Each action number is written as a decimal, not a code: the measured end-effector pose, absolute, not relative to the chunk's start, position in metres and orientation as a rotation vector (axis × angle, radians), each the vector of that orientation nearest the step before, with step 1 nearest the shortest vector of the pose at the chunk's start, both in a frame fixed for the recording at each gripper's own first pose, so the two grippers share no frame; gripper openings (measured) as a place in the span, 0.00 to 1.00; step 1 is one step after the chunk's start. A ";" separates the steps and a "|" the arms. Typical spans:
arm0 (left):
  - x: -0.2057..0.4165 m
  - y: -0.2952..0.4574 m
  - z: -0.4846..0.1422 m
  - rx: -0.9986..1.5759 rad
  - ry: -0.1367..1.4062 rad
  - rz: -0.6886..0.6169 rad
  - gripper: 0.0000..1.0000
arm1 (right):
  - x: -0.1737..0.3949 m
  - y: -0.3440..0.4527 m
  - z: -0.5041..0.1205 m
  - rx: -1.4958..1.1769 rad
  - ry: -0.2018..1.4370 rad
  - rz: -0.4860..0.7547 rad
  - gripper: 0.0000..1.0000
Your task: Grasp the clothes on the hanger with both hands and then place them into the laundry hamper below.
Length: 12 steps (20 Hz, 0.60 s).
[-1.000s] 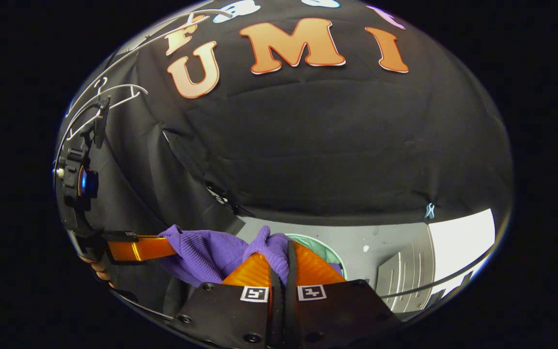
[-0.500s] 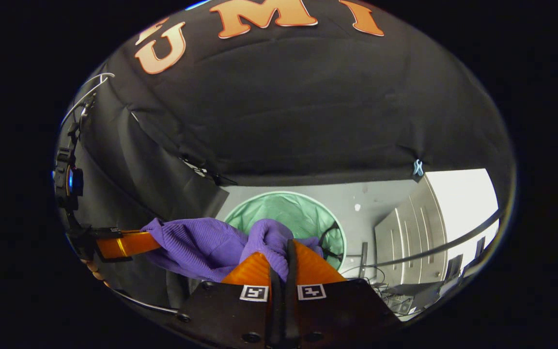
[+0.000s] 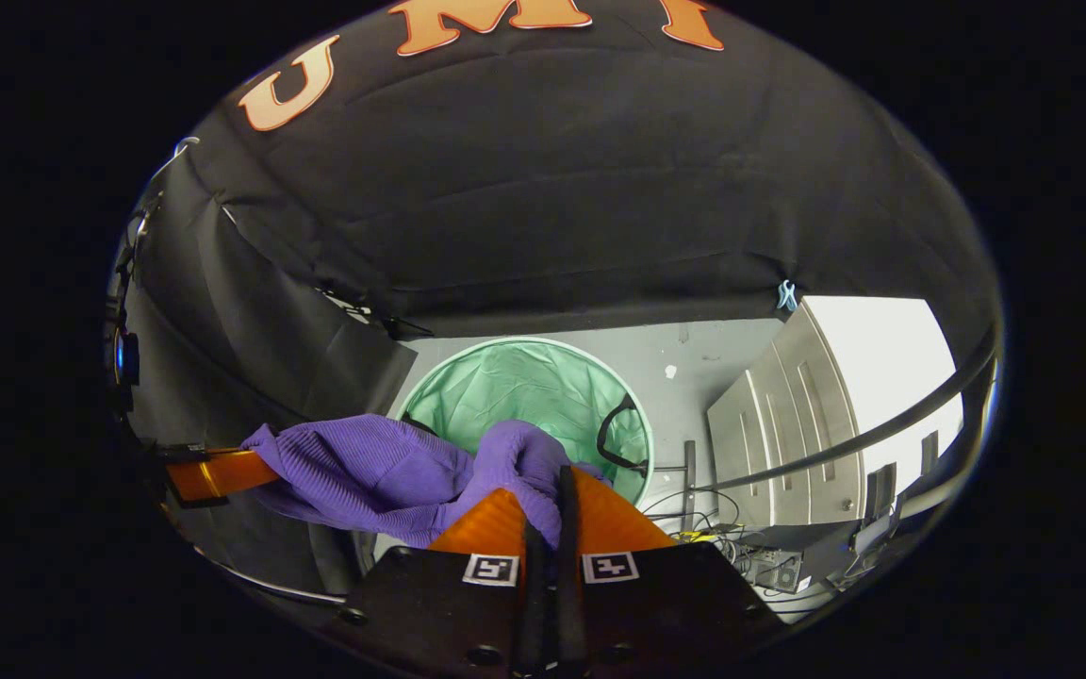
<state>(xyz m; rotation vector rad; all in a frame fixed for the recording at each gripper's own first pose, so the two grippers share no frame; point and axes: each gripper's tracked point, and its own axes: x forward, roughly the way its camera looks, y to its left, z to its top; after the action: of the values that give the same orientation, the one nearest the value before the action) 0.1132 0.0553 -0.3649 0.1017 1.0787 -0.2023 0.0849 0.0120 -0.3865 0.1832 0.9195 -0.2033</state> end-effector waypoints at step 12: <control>0.110 0.058 -0.359 0.088 1.081 -0.196 0.22 | 0.077 0.009 -0.392 0.230 0.931 -0.251 0.39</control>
<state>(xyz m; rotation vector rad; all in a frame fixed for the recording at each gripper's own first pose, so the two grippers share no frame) 0.1102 0.0579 -0.3591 0.0880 1.0808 -0.1959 0.0769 0.0089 -0.3924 0.2298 0.9311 -0.2506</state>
